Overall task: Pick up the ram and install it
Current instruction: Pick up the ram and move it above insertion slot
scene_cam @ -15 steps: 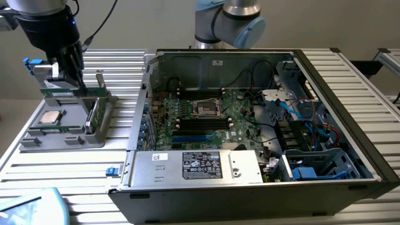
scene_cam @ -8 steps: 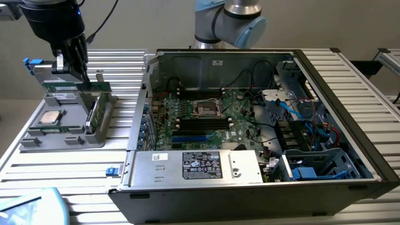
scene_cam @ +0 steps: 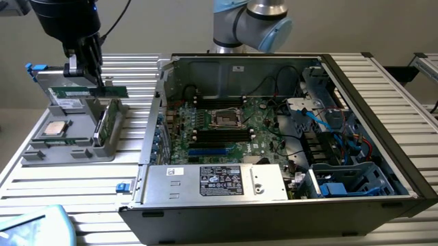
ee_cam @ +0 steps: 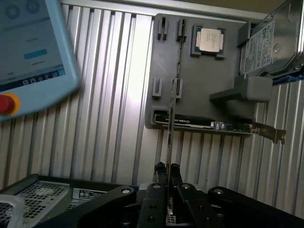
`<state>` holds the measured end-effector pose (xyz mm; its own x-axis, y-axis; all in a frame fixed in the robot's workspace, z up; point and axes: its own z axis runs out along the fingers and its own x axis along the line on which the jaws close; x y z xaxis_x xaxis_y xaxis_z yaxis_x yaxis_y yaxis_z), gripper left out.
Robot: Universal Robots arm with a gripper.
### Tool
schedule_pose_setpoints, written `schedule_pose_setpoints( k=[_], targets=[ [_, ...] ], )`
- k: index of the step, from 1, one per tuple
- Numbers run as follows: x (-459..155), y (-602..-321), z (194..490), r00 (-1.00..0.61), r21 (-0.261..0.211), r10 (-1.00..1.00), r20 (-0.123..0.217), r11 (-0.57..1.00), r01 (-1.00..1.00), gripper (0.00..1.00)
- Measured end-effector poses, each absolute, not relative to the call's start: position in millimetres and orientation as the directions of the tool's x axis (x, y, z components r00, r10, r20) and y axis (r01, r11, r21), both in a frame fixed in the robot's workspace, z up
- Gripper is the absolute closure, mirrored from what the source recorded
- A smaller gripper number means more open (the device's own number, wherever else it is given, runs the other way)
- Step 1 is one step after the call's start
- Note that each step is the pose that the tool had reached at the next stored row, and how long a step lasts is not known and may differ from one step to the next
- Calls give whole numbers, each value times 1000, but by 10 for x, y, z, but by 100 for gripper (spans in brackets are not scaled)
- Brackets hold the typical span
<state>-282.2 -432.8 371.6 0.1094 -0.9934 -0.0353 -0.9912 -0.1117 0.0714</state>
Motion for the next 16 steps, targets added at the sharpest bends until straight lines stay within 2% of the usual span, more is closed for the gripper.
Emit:
schedule_pose_setpoints(
  k=[16],
  targets=[
    [-2445,-4473,3868,108,95,-993,-48,-113,-989,86]
  ],
)
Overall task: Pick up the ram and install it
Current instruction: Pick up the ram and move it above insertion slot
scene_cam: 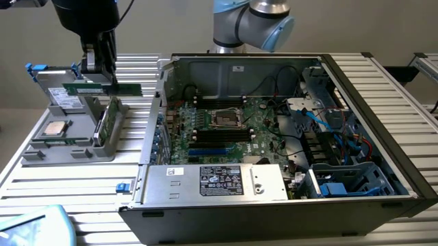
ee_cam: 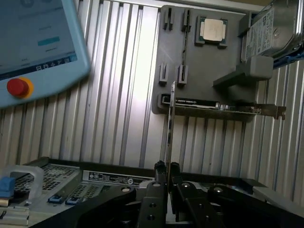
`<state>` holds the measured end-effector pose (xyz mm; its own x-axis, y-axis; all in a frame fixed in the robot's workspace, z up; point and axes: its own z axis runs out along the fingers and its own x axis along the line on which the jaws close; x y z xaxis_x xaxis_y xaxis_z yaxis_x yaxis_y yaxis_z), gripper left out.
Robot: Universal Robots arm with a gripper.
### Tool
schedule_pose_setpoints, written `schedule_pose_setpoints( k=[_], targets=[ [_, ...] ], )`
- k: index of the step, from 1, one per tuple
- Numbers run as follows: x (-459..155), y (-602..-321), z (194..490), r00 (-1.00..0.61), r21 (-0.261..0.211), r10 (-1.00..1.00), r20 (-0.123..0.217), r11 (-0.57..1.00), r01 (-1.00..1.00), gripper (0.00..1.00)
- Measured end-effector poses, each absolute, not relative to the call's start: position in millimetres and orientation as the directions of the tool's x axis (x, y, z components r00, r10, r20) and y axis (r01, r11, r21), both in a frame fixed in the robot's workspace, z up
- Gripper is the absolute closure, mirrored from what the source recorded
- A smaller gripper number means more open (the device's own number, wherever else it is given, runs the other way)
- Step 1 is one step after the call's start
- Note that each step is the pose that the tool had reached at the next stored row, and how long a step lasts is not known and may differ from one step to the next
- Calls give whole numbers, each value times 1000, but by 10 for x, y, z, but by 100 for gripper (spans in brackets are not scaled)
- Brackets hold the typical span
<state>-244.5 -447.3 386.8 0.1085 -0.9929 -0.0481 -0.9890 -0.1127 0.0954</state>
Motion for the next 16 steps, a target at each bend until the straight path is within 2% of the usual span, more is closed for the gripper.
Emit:
schedule_pose_setpoints(
  k=[16],
  targets=[
    [-1803,-4512,3920,108,101,-992,-69,-115,-988,86]
  ],
)
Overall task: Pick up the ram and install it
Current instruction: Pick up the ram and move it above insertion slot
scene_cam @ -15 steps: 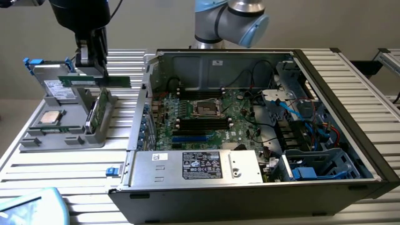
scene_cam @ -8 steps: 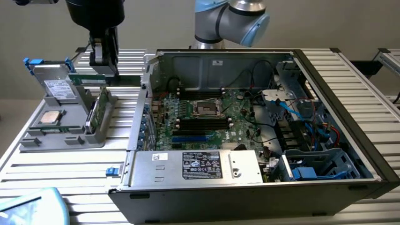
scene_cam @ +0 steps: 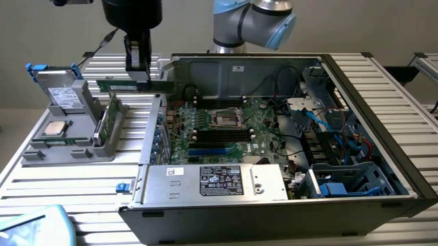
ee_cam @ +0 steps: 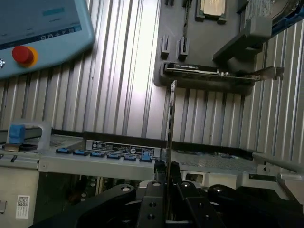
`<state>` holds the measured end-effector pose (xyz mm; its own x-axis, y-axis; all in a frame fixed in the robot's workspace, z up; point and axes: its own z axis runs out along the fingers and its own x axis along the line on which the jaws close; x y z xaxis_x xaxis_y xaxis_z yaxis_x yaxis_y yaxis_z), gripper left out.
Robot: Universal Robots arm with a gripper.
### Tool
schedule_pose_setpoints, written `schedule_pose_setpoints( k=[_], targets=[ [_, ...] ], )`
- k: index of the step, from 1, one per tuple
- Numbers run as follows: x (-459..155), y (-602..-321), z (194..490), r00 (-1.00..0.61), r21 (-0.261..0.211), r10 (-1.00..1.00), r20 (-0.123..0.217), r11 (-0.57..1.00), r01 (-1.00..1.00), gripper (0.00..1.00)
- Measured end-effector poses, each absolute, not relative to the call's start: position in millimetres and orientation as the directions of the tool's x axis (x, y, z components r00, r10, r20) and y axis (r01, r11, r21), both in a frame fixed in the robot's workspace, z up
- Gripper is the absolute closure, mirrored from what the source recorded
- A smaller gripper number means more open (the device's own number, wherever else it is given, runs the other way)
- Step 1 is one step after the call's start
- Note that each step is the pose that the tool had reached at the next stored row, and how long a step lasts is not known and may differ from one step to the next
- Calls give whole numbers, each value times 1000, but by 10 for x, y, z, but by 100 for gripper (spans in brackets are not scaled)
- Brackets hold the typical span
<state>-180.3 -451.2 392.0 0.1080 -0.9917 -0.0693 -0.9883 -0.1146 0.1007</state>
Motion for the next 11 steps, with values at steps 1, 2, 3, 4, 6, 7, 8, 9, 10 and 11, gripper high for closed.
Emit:
schedule_pose_setpoints(
  k=[1,2,3,4,6,7,8,9,10,11],
  targets=[
    [-1757,-4512,3920,108,100,-992,-72,-115,-988,86],
    [-1714,-4512,3920,108,100,-991,-74,-115,-988,86],
    [-1667,-4512,3920,108,99,-991,-77,-116,-988,86],
    [-1627,-4512,3920,108,98,-991,-79,-116,-988,86],
    [-1541,-4512,3920,108,95,-991,-84,-116,-989,86],
    [-1503,-4512,3920,109,93,-990,-86,-116,-989,86],
    [-1465,-4512,3920,109,90,-990,-87,-116,-989,86],
    [-1426,-4512,3920,109,88,-990,-88,-117,-989,86],
    [-1388,-4512,3920,109,86,-990,-89,-117,-989,86],
    [-1349,-4512,3919,109,82,-990,-90,-117,-990,86]
  ],
)
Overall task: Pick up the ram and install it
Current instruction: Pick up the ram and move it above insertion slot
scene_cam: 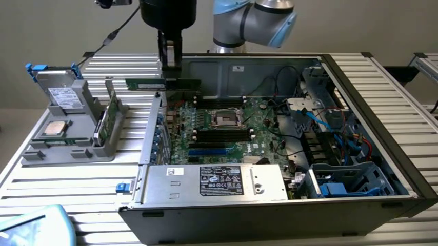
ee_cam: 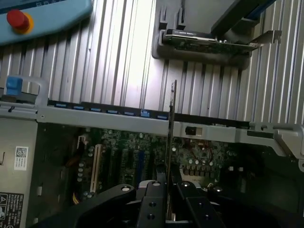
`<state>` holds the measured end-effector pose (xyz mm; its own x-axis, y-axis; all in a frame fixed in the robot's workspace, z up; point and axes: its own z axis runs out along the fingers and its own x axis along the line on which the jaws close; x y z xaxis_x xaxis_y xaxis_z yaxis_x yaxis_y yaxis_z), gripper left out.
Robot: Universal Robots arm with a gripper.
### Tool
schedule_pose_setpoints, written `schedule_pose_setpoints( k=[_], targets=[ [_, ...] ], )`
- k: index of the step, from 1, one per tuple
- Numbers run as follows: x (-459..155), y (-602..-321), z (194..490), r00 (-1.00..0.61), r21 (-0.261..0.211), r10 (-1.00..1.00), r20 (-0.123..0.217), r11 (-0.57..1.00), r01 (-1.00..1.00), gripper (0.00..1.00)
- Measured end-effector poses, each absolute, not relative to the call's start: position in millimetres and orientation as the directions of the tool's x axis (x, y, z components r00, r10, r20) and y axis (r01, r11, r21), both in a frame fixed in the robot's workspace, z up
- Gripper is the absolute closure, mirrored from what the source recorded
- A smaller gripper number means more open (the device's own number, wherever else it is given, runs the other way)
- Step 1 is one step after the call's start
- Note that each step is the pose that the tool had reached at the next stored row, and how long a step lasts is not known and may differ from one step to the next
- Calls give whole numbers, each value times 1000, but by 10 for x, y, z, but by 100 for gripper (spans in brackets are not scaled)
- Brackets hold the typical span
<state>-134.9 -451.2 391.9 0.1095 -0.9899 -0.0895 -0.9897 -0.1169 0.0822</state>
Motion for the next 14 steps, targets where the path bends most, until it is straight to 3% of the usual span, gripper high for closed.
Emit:
schedule_pose_setpoints(
  k=[14],
  targets=[
    [-960,-4512,3878,115,20,-990,-85,-117,-993,86]
  ],
)
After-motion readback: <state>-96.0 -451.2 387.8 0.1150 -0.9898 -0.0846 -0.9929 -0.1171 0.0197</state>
